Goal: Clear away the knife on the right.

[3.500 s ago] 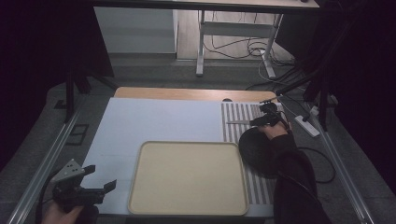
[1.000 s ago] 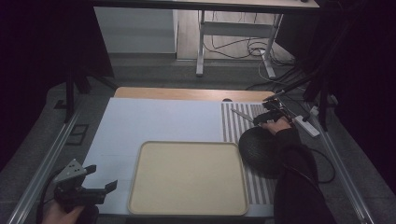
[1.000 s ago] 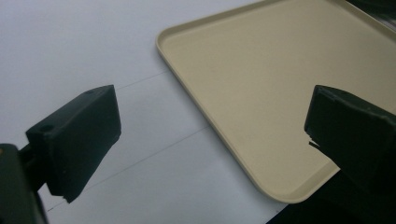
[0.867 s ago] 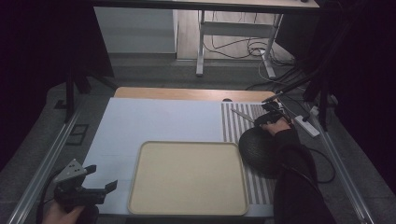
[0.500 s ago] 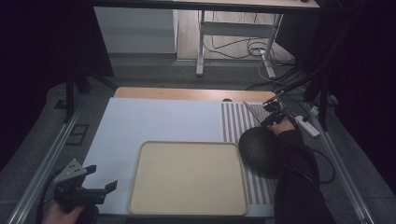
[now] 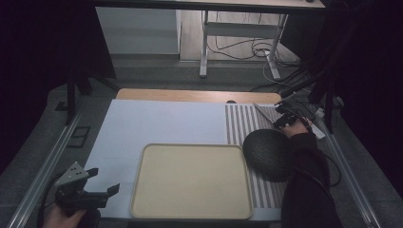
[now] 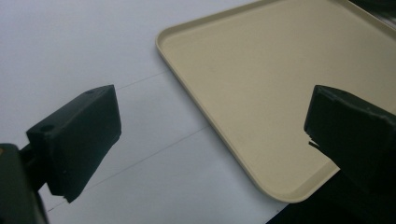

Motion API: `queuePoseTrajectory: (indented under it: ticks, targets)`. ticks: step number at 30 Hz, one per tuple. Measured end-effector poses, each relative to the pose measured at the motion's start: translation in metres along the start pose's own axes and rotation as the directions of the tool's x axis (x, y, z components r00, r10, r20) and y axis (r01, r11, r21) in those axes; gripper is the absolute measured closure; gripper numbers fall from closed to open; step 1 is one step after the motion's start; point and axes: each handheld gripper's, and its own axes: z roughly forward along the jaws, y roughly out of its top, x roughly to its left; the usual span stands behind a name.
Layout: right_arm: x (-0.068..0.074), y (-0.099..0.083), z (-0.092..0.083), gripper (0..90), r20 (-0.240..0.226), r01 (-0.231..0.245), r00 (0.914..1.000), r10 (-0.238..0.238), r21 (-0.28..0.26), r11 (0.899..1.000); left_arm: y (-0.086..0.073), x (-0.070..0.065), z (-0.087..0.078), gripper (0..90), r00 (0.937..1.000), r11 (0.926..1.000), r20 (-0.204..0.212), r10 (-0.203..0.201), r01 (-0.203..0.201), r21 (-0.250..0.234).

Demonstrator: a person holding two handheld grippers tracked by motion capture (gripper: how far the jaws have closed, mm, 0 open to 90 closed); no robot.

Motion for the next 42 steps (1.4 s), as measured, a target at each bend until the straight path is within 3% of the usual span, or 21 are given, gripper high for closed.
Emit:
queuePoseTrajectory:
  ticks: [4,9,15,23,34,35,36,39,40,42]
  targets:
    - [-0.013,-0.009,-0.013,80.3,0.003,-0.055,0.9985,0.055,-0.029,0.998,0.000,0.000,0.000,3.6,1.0000,1.0000,-0.001,0.001,-0.001,0.001]
    - [-0.017,-0.014,-0.021,80.3,-0.005,-0.078,0.9969,0.078,-0.049,0.996,0.000,0.000,0.000,3.6,1.0000,1.0000,0.000,0.000,0.000,0.000]
    - [-0.005,-0.014,-0.033,80.3,-0.049,-0.070,0.9966,0.066,-0.077,0.995,0.000,0.000,0.000,3.6,1.0000,1.0000,-0.001,0.003,-0.003,0.001]
    - [0.027,-0.015,-0.037,80.2,-0.091,-0.005,0.9959,-0.002,-0.078,0.997,0.001,-0.001,0.001,3.6,1.0000,1.0000,-0.002,0.007,-0.007,0.002]
    - [0.028,-0.015,-0.038,80.2,-0.093,-0.004,0.9957,-0.003,-0.078,0.997,0.001,-0.001,0.001,3.6,1.0000,1.0000,-0.003,0.008,-0.008,0.002]
    - [0.059,-0.024,-0.046,80.2,-0.128,0.050,0.9899,-0.061,-0.091,0.995,0.001,-0.001,0.001,3.6,1.0000,1.0000,-0.003,0.008,-0.008,0.002]
    - [0.072,-0.028,-0.050,80.2,-0.144,0.072,0.9858,-0.087,-0.102,0.992,0.001,-0.001,0.001,3.6,0.9999,0.9999,-0.004,0.010,-0.010,0.003]
    - [0.072,-0.028,-0.050,80.2,-0.144,0.072,0.9858,-0.087,-0.102,0.992,0.001,-0.001,0.001,3.6,0.9999,0.9999,-0.005,0.012,-0.012,0.003]
    - [0.083,-0.032,-0.054,80.2,-0.156,0.093,0.9816,-0.109,-0.110,0.990,0.001,-0.001,0.001,3.6,0.9999,0.9999,-0.005,0.012,-0.012,0.003]
    - [0.083,-0.032,-0.054,80.2,-0.156,0.093,0.9816,-0.109,-0.110,0.990,0.001,-0.001,0.001,3.6,0.9999,0.9999,-0.005,0.012,-0.012,0.003]
